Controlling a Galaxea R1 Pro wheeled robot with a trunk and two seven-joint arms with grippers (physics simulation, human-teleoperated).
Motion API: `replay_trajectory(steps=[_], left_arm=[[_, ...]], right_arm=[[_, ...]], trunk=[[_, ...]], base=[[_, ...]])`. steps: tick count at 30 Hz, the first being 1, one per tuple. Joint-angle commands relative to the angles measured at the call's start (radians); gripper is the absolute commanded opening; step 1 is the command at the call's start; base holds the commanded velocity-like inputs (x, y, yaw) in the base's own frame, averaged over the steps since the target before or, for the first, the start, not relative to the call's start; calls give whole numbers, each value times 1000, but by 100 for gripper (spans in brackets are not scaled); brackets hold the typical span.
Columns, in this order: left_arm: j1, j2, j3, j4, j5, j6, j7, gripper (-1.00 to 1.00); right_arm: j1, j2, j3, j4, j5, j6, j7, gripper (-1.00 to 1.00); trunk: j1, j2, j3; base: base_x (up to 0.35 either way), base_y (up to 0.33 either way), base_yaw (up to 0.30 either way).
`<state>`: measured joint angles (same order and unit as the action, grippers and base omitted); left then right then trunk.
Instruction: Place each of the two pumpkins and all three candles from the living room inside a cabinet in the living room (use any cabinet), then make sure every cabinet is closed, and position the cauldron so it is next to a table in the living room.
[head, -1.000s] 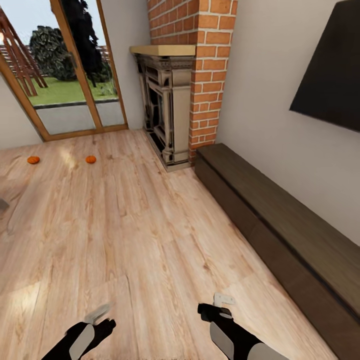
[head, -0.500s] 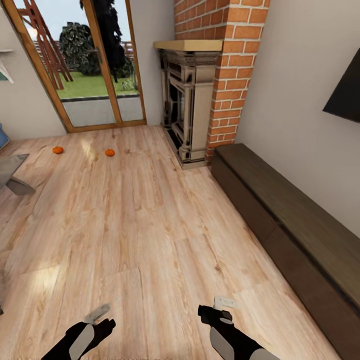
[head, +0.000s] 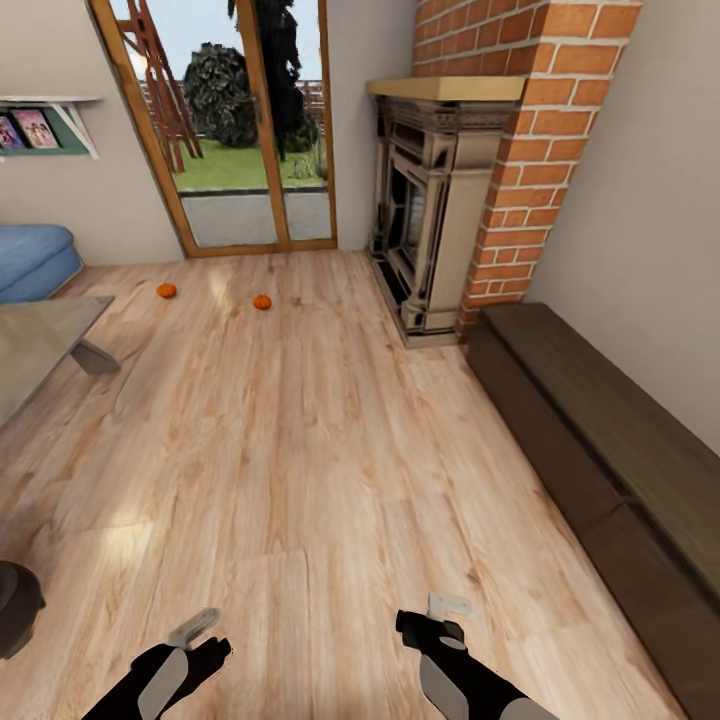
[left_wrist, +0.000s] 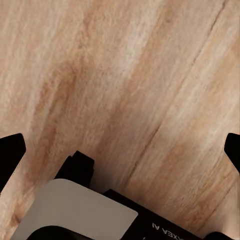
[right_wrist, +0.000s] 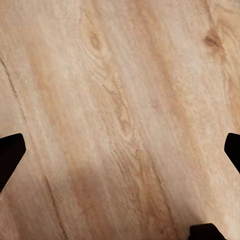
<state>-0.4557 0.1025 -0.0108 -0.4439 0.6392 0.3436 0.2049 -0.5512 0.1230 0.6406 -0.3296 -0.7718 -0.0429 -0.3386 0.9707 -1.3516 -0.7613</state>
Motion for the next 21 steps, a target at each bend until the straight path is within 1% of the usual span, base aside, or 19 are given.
replay_trajectory(steps=[1, 6, 12, 17, 21], left_arm=[[0, 0, -1, -2, 10, 5, 7, 100], [0, 0, -1, -2, 10, 4, 6, 100], [0, 0, -1, -2, 10, 3, 5, 100], [0, -1, -2, -2, 10, 2, 5, 100], [0, -1, -3, -2, 10, 2, 5, 100]], right_arm=[[-1, 0, 8, 0, -8, -5, -5, 100], [-1, -1, 8, 0, -5, -5, -5, 100], [3, -2, 8, 0, -5, -7, -5, 100], [11, -2, 8, 0, -6, -71, -6, 100], [16, -2, 8, 0, -6, -90, -6, 100]], trunk=[[1, 0, -1], [1, 0, 0], [1, 0, 2], [1, 0, 3], [1, 0, 3]], base=[[331, 130, 276], [332, 113, 277], [333, 27, 269], [333, -10, 84], [333, -81, 16]])
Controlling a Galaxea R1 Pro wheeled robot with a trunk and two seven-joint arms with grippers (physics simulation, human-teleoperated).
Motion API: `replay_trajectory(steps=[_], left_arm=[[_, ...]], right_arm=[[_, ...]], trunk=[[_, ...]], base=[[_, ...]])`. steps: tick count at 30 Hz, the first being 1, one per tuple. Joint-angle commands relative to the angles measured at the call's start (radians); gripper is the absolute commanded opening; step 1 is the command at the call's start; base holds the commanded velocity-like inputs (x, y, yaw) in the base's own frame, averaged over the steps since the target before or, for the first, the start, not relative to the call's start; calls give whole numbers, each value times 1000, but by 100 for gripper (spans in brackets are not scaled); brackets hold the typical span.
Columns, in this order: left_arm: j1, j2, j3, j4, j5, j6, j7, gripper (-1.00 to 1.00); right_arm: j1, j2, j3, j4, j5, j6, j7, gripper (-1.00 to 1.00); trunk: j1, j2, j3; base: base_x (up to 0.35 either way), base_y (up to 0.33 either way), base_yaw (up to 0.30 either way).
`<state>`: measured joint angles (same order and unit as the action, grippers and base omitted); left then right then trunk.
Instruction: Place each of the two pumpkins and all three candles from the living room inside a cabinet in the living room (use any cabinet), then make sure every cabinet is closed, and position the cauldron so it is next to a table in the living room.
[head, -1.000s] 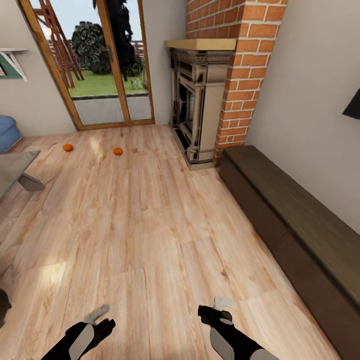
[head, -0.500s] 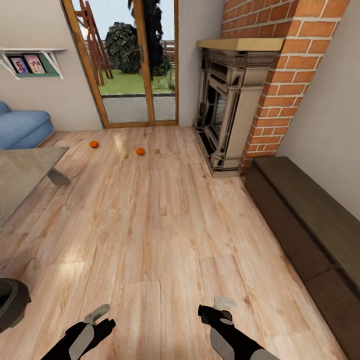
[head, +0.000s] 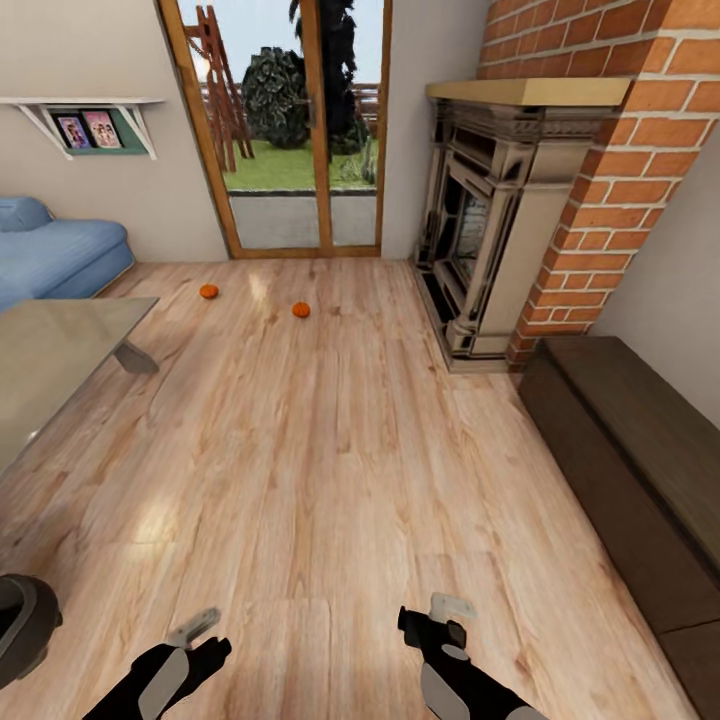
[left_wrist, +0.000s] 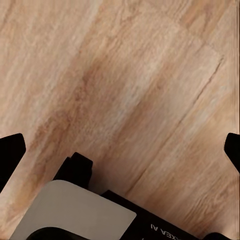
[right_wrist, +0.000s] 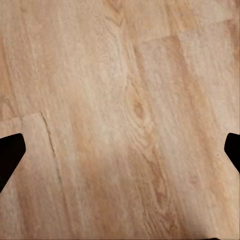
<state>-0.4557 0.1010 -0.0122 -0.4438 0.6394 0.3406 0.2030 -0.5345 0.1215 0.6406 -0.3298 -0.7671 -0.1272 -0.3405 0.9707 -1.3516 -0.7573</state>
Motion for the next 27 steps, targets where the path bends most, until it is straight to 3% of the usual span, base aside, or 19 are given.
replay_trajectory(steps=[1, 13, 27], left_arm=[[0, 0, -1, -3, 10, 5, 7, 100], [0, 2, -3, -3, 8, 5, 7, 100], [0, 2, -3, -3, 9, 5, 6, 100]], right_arm=[[0, 0, 8, 0, -11, -8, -4, 100], [1, 0, 8, 0, -11, -13, -4, 100], [1, 0, 8, 0, -11, -14, -4, 100]], trunk=[[1, 0, -1], [1, 0, 11], [1, 0, 34]], base=[[333, -115, 5], [333, -77, 1], [319, 91, 1]])
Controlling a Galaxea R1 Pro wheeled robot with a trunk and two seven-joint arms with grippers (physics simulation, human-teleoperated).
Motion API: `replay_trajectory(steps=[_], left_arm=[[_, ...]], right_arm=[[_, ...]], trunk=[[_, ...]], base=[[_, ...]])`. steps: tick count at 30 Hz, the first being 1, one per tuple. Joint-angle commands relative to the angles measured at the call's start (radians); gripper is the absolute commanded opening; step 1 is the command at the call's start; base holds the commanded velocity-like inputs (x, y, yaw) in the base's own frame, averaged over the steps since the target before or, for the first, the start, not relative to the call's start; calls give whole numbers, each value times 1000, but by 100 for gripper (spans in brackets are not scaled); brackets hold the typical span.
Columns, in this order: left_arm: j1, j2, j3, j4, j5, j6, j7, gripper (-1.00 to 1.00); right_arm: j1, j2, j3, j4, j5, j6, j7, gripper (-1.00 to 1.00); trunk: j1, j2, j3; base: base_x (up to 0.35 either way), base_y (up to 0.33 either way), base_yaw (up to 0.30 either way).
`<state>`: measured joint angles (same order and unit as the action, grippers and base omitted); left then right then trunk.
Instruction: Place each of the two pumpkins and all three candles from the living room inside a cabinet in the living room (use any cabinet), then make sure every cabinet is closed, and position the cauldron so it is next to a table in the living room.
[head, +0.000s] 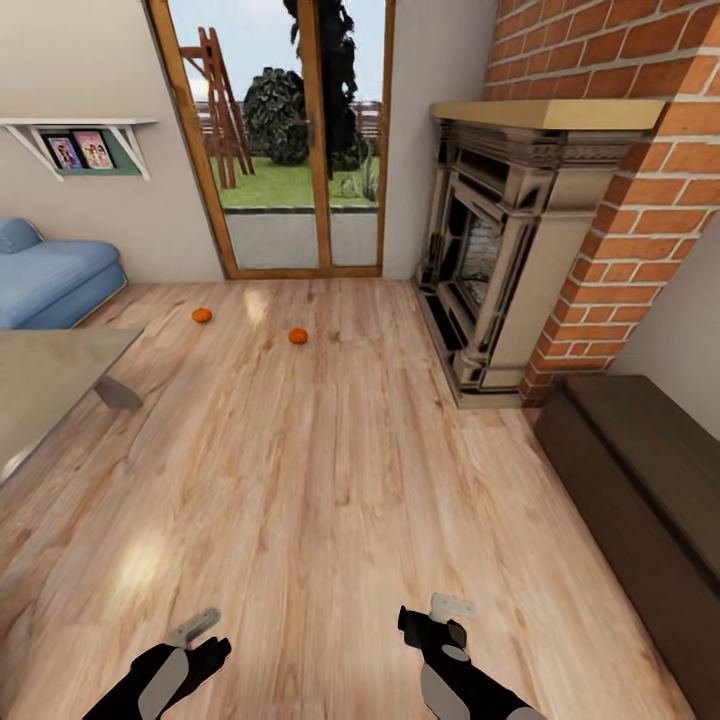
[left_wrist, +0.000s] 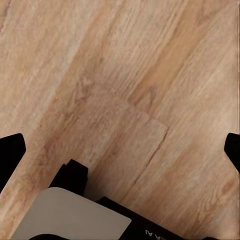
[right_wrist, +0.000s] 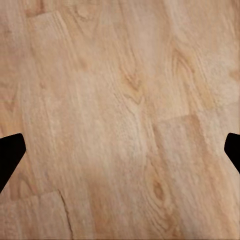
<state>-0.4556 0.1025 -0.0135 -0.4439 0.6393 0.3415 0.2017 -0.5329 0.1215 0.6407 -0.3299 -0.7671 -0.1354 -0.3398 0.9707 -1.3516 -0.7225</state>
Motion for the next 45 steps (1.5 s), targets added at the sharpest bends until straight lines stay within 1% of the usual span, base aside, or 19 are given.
replay_trajectory(steps=[1, 45], left_arm=[[0, 0, -1, -2, 10, 4, 7, 100], [0, -1, -2, -2, 7, 5, 7, 100]], right_arm=[[-1, 0, 8, 0, -11, -6, -5, 100], [-1, -2, 7, 0, -11, -10, -4, 100]], trunk=[[1, 0, 1], [1, 0, 73]], base=[[325, 7, 24], [329, 0, 72]])
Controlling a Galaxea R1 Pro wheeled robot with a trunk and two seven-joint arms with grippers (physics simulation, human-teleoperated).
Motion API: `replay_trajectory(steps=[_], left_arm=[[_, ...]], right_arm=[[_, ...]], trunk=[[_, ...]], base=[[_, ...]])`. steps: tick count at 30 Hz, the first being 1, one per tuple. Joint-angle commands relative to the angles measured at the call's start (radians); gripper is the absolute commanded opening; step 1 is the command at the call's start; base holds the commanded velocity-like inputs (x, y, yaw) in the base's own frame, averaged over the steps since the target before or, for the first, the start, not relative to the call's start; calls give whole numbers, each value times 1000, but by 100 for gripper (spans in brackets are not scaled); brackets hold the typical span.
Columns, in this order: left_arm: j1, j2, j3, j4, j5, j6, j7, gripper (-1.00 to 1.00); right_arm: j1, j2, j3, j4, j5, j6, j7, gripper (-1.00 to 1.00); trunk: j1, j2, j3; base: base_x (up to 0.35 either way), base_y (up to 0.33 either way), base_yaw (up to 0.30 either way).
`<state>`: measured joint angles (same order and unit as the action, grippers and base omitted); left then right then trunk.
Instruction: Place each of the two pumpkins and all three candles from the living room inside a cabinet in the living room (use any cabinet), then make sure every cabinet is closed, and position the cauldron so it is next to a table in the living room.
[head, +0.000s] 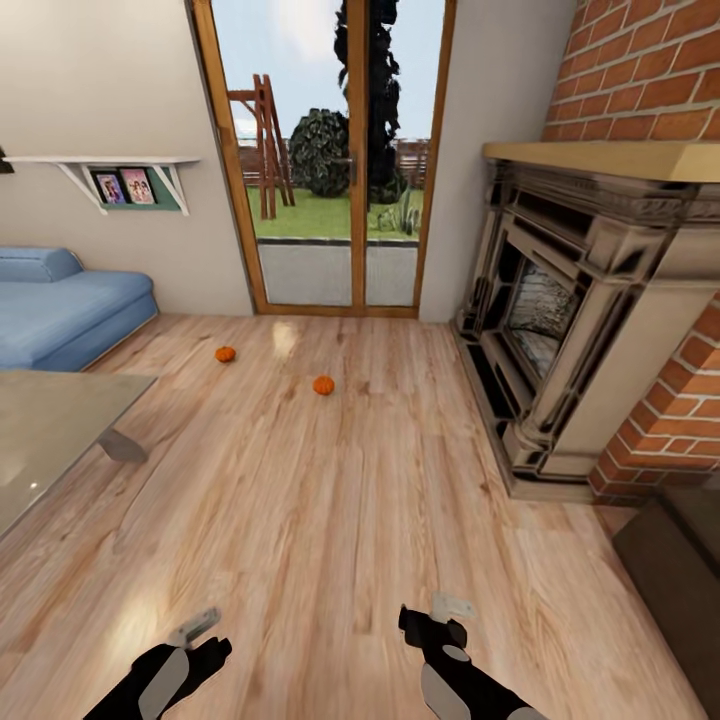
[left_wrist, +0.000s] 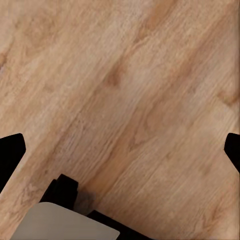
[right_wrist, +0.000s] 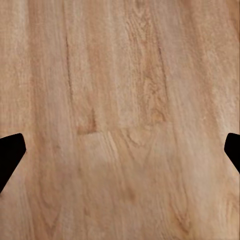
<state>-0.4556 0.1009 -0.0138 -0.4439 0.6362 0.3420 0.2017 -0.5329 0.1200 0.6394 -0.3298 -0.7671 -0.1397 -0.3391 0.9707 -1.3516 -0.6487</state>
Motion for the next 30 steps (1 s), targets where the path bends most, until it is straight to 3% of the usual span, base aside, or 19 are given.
replay_trajectory(steps=[1, 30], left_arm=[[0, 0, -2, -2, 10, 5, 7, 100], [0, -1, -9, -2, 2, 5, 7, 100]], right_arm=[[-1, 0, 8, 0, -11, -6, -5, 100], [-1, 0, 8, 0, -11, -5, -6, 100]], trunk=[[1, 0, 1], [1, 0, 12]], base=[[322, 0, 78], [311, 12, 18]])
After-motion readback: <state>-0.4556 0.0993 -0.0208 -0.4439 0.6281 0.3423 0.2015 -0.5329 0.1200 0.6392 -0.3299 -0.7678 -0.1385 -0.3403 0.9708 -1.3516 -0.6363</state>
